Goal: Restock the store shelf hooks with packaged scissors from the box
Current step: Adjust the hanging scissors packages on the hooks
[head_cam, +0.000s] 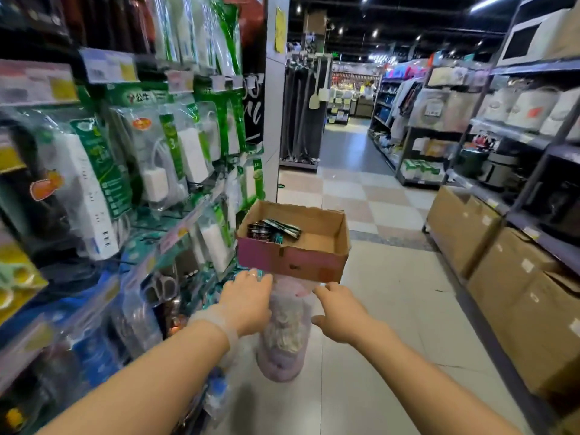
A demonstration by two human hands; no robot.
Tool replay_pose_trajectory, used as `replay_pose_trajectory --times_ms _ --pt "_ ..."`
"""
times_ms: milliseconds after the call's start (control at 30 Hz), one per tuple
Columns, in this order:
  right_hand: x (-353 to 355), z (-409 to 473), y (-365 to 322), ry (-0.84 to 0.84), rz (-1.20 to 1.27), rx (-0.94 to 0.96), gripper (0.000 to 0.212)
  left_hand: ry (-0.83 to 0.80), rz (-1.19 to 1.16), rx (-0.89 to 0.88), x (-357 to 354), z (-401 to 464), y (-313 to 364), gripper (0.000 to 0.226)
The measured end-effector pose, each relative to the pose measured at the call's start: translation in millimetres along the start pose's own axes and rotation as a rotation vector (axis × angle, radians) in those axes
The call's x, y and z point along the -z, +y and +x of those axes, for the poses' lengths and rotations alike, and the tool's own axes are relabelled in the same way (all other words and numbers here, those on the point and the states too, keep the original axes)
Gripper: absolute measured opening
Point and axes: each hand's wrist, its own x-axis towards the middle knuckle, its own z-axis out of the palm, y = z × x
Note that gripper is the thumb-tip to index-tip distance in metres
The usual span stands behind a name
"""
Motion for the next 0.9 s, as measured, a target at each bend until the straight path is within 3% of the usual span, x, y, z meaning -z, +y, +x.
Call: replay_pose_trajectory --times_ms 133,333,500,900 --pt "28.8 85.4 14.2 0.03 0.013 -0.026 0.055 0.039 -0.058 0.011 29.3 88.7 -29.3 0.059" --pt "30.3 180.7 30.9 -0.047 0.064 -0.033 0.047 -0.065 -0.071 0.017 17.2 181.9 -53.3 0.055" --pt "26.4 277.4 55.7 -0.074 0.115 -0.01 0.054 -0.107 -0.134 0.076 7.2 265.4 -71.3 0.057" --pt "-17.4 544.0 131.8 -0.279 0.215 0.02 0.044 -0.2 -0.312 0.361 -21.7 481.7 -92.0 0.05"
